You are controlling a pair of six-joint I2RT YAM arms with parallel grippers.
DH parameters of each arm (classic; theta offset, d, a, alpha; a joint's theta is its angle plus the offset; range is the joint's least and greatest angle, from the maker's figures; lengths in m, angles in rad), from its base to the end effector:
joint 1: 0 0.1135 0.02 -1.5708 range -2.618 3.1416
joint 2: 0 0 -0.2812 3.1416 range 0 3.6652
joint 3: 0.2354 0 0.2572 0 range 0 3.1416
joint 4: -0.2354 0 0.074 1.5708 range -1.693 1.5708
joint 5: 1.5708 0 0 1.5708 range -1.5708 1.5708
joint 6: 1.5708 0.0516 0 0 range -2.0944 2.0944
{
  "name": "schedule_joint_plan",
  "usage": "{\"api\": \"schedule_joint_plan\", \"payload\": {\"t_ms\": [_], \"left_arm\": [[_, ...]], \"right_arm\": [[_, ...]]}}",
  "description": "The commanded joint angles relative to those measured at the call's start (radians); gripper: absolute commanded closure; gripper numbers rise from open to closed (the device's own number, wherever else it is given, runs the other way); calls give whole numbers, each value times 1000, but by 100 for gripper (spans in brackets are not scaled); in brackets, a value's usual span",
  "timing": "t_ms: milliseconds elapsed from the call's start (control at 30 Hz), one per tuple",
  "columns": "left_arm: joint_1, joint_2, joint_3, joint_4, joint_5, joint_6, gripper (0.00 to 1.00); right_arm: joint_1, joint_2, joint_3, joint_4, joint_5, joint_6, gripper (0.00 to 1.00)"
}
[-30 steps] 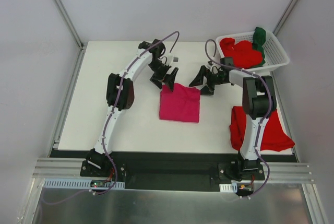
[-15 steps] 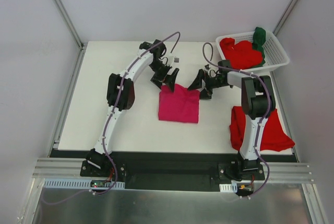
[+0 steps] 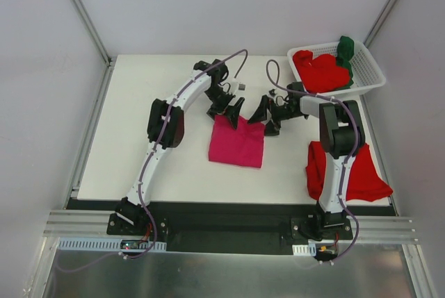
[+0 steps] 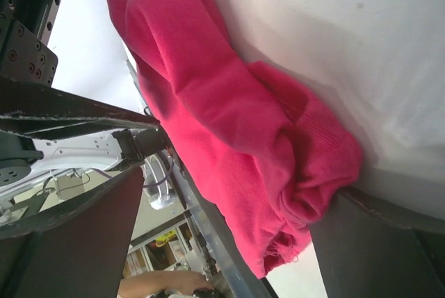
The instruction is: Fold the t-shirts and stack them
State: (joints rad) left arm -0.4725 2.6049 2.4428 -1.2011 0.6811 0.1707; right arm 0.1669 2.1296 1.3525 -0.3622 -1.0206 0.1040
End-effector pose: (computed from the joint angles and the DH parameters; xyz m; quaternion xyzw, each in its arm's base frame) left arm 0.4675 -0.2755 0.1645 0.3292 0.8785 -0.3431 0.0466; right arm 0.4184 0.1151 0.1276 -0.1313 0.8487 0.4980 0.1207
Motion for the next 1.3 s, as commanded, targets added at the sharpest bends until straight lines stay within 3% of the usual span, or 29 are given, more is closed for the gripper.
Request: {"api": "schedule_joint_plan", "payload": {"t_ms": [0,200,233,267,367,533,700,1000,1267], "left_arm": [[-14,4,-4,-12,40,7,1],[-15,-6,-4,-14,38,7,1],[-15,-6,-4,-15,38,7,1],[-15,-8,-7,-14,38,9,1],[-14,-6,-5,-14,43,7,1],[-15,-5,-5,-12,46,9,1],[-15,-8,-2,-14,43,9,1],[-14,-11,12,-14,15,16,1],[-14,-17,39,-14,-6,27,1]], "right_arm": [[49,67,-12,-1,80,-17,4],[69,59,-3,-36,126,-41,1],[71,59,3,-38,125,-47,5],[69,61,13,-70,137,-56,10],[69,75,30,-104,128,-73,38],[72,76,48,-141,146,-98,61],[72,72,74,-188,188,-147,99],[71,3,151,-299,205,-208,99],[72,-146,143,-529,226,-404,99]]}}
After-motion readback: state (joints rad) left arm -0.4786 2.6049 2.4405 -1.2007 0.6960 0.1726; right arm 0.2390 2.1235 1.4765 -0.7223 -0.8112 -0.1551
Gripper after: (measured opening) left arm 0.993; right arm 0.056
